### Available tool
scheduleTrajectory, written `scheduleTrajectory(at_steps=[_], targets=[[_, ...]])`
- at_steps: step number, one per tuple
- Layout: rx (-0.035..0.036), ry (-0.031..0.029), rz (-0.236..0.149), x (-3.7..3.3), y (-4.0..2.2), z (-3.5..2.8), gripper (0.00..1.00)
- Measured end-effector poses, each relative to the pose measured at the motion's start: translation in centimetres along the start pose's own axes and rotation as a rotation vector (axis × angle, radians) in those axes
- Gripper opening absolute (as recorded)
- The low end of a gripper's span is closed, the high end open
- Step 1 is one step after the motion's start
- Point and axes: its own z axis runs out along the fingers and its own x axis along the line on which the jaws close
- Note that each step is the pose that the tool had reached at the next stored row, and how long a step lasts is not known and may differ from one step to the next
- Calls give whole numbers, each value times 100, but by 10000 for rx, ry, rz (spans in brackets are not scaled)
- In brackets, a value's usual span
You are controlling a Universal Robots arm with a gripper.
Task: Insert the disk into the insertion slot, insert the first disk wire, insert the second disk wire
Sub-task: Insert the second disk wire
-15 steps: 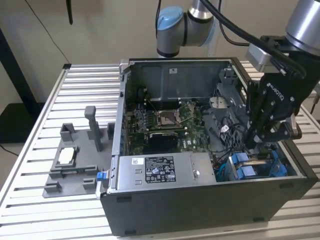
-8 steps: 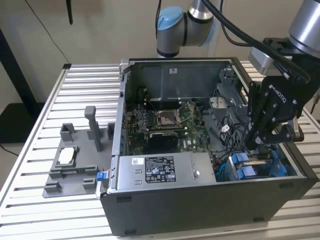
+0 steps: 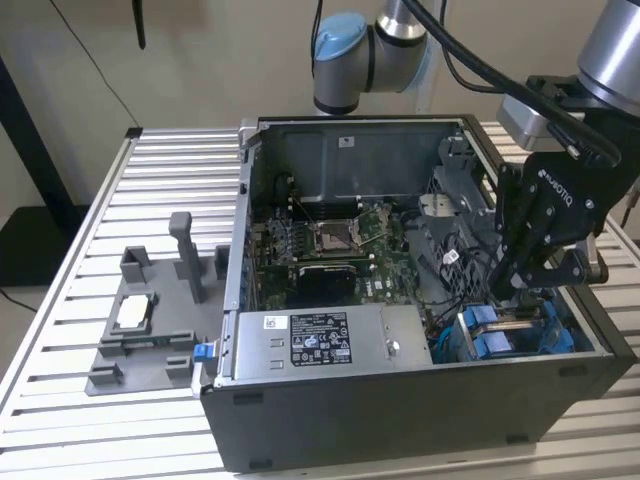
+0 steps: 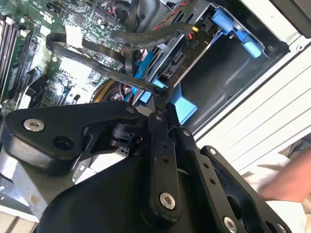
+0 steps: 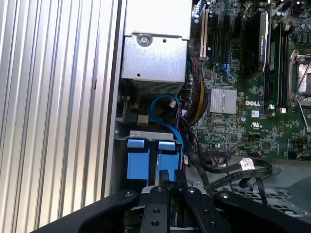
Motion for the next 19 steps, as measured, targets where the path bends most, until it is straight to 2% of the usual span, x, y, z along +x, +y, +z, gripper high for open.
scheduleTrajectory(at_steps=[2,5,8,11,15,19], targets=[[3,-66,-7,6,-3,6,16],[16,-296,-24,27,-8,16,16],[30,-549,-34,47,-15,30,16],[35,-625,-13,67,-32,45,16],[39,-679,6,96,-106,75,16],[40,-689,23,111,-163,104,16]])
